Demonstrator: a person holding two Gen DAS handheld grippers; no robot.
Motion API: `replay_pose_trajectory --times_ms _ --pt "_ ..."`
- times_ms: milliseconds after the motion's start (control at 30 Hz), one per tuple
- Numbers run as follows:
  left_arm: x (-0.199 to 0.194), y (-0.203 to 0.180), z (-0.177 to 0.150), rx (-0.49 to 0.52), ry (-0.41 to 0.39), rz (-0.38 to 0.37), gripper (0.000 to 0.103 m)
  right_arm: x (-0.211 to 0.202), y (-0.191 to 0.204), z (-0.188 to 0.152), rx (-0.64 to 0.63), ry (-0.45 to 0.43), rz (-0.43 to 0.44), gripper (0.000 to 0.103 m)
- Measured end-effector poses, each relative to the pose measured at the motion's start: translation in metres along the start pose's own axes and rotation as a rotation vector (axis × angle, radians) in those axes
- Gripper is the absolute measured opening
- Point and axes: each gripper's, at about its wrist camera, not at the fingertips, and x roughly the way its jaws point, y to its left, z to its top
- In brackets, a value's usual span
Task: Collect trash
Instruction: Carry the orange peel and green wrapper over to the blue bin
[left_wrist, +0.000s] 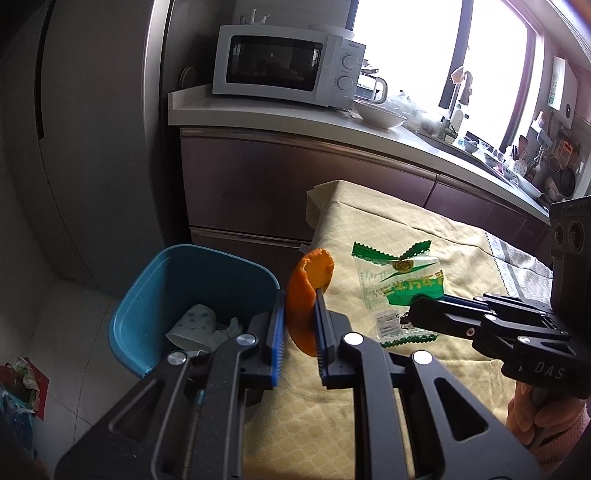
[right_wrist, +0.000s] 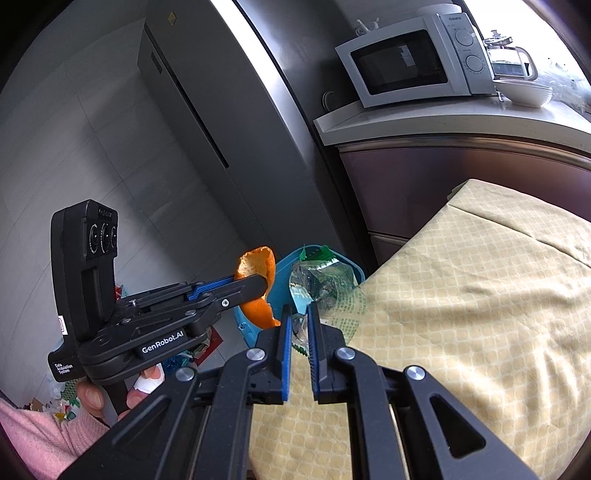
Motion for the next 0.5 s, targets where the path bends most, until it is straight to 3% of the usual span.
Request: replay_pose_trajectory --times_ms 500 --pt "0.000 0.014 0.003 -0.024 -0.003 0.036 0.015 0.022 0.007 0.012 -0.023 0.036 0.017 0.007"
